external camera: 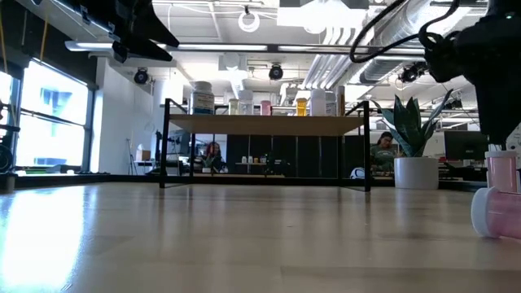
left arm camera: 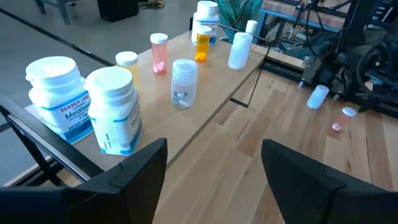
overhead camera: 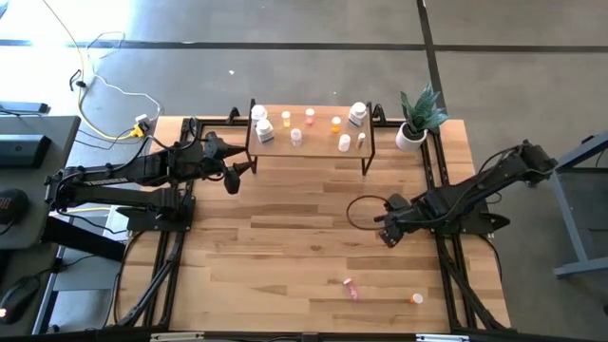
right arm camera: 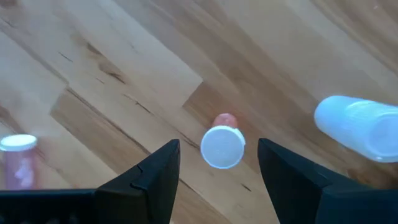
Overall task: Pick and place medicine bottles onto shelf by color
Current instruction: Put the pink pill bottle on the shelf
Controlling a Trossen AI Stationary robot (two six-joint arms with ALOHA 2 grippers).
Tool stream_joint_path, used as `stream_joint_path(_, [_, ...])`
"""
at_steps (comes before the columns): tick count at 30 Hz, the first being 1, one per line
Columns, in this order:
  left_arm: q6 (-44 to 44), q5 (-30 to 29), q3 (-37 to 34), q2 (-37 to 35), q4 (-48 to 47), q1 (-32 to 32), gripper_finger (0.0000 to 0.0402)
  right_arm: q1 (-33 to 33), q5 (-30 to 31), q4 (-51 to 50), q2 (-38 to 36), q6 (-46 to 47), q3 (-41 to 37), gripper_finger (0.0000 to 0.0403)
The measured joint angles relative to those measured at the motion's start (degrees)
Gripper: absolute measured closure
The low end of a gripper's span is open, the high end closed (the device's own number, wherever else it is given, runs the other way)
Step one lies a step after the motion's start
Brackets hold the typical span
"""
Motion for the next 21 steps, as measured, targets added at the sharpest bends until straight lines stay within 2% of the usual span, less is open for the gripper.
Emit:
stream_joint_path(14, [0.0,-1.3,0.0,0.0,0.0,0.0,0.0151,2.4,0.5,0.6,7.2,-3.5,-0.4,0.0199])
stream_joint_path(21, [-0.2,-1.3,0.0,0.0,0.0,0.0,0.0151,2.3,0.5,1.2,8.6,-3.5,-0.4,0.0245])
